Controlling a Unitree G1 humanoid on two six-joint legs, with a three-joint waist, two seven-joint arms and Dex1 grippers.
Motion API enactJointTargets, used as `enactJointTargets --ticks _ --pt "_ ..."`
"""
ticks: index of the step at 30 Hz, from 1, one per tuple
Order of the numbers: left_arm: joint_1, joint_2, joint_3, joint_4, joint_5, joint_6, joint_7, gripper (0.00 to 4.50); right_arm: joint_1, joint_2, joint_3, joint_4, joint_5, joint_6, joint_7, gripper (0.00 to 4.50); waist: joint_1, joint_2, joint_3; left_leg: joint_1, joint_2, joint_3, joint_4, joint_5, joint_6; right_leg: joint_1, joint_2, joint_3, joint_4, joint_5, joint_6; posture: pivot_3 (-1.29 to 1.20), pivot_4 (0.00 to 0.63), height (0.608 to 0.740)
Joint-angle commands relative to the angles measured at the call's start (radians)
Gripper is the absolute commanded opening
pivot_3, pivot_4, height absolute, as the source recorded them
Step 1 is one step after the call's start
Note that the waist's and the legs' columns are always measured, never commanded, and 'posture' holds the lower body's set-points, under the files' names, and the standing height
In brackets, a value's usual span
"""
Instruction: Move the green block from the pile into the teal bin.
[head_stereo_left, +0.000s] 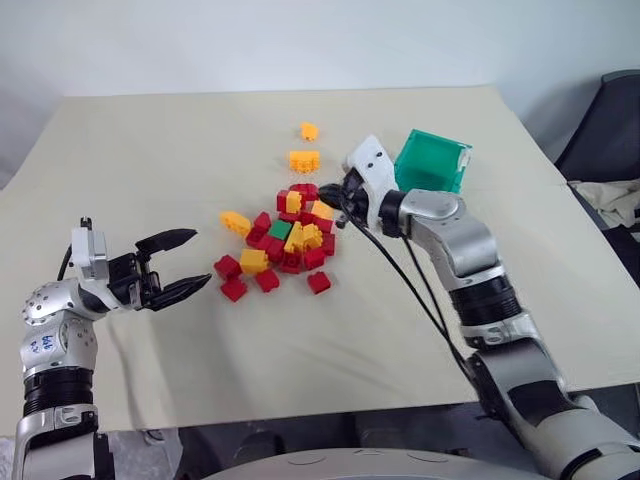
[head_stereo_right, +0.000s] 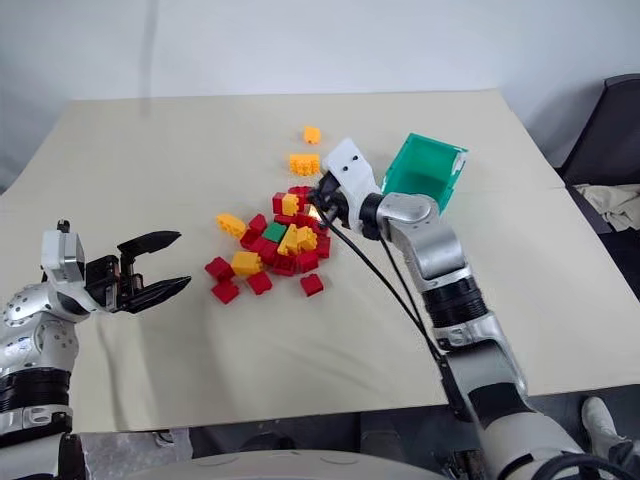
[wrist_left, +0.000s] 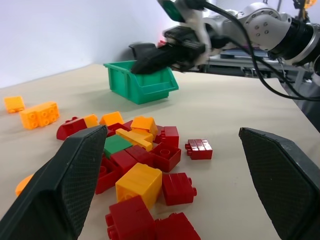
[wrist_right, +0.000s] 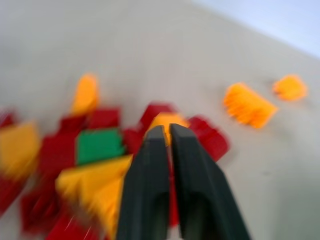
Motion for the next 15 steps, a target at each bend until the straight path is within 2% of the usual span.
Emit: enactJointTargets --ticks 1,5,7,10,15 --pt "0.002 0.000 0.007 -0.013 -0.001 -0.019 0.003 4.50 -0.016 -0.060 -0.001 -0.084 0.031 0.038 0.094 1.59 0.002 0.000 0.000 0.000 0.000 0.000 0.000 0.000 0.000 0.000 0.000 0.000 0.000 0.000 0.000 0.00 0.150 0.740" --pt "0.011 -0.004 0.009 -0.022 -0.003 -0.025 0.007 4.50 -0.039 -0.101 0.008 -0.089 0.031 0.059 0.148 2.88 0.002 0.000 0.000 0.000 0.000 0.000 0.000 0.000 0.000 0.000 0.000 0.000 0.000 0.000 0.000 0.00 0.150 0.740" --pt "0.018 -0.008 0.012 -0.027 -0.004 -0.029 0.010 4.50 -0.066 -0.135 0.043 -0.083 0.039 0.115 0.220 3.51 0.000 0.000 0.000 0.000 0.000 0.000 0.000 0.000 0.000 0.000 0.001 0.000 0.000 0.000 0.000 0.00 0.150 0.740" --pt "0.025 -0.013 0.014 -0.034 -0.004 -0.037 0.018 4.50 -0.086 -0.135 0.055 -0.065 0.032 0.112 0.236 4.48 -0.001 0.000 0.000 0.000 0.000 0.001 0.000 0.000 0.000 0.000 0.001 0.000 0.000 0.000 0.000 0.00 0.150 0.740" --pt "0.029 -0.016 0.012 -0.039 -0.004 -0.046 0.028 4.50 -0.144 -0.071 0.080 0.043 -0.023 0.081 0.183 4.48 -0.001 0.000 0.000 0.001 0.000 0.001 0.000 0.000 0.000 0.000 0.001 0.000 0.000 0.000 0.000 0.00 0.150 0.740"
